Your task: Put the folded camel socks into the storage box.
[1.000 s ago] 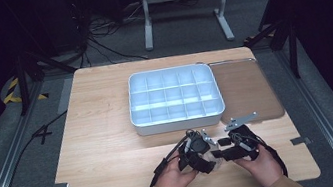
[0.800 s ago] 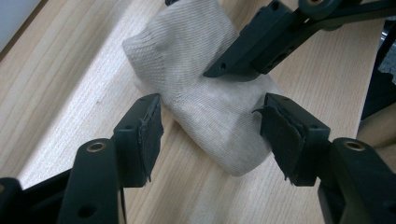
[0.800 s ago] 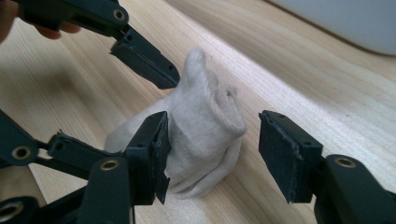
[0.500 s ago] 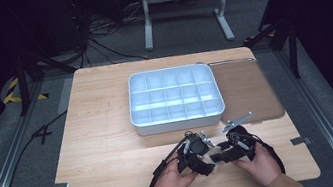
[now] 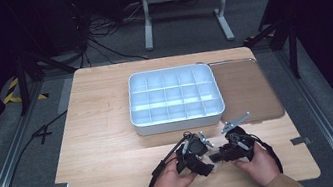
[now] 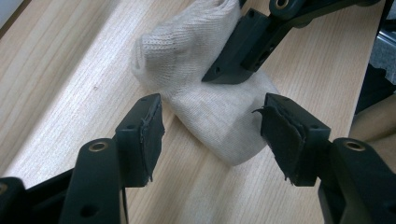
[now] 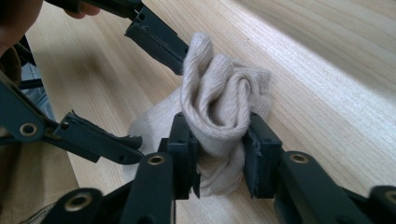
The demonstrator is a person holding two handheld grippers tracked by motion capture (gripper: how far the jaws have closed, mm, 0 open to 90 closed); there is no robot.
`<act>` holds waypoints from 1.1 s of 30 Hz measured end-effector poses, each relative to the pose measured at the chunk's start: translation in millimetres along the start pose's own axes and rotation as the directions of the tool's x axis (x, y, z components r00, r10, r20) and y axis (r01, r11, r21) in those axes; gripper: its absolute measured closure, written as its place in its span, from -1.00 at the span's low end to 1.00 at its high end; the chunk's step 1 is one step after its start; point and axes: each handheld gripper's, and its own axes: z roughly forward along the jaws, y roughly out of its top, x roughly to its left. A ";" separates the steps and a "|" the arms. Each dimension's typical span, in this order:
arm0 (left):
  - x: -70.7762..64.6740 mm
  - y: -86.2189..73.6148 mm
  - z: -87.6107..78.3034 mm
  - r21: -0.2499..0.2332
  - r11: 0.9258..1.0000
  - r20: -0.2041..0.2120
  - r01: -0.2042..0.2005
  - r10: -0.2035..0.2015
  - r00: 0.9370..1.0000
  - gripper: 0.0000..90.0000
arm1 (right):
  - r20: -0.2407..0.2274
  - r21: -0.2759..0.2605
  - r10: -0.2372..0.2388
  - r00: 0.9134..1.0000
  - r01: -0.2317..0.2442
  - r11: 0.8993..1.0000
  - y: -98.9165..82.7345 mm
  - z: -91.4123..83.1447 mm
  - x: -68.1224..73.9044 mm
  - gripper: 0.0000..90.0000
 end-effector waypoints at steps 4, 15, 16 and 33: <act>1.5 -2.3 -4.6 -0.001 1.000 -0.003 -0.002 0.002 1.000 -0.11 | 0.021 0.007 -0.001 1.000 0.001 1.000 1.8 -1.2 3.1 0.61; 16.9 -15.6 -35.4 -0.027 0.999 -0.023 0.031 -0.032 0.999 -0.06 | 0.064 -0.025 -0.023 0.998 0.024 0.999 7.7 -17.9 12.7 0.65; 18.7 -18.3 -39.6 -0.034 0.999 -0.021 0.041 -0.042 0.999 -0.06 | 0.060 -0.031 -0.021 0.998 0.023 0.999 7.9 -19.1 13.0 0.65; 30.6 -47.1 -74.7 -0.070 0.995 -0.074 0.075 -0.080 0.994 -0.04 | 0.093 -0.052 -0.049 0.995 0.054 0.997 20.0 -42.4 22.3 0.64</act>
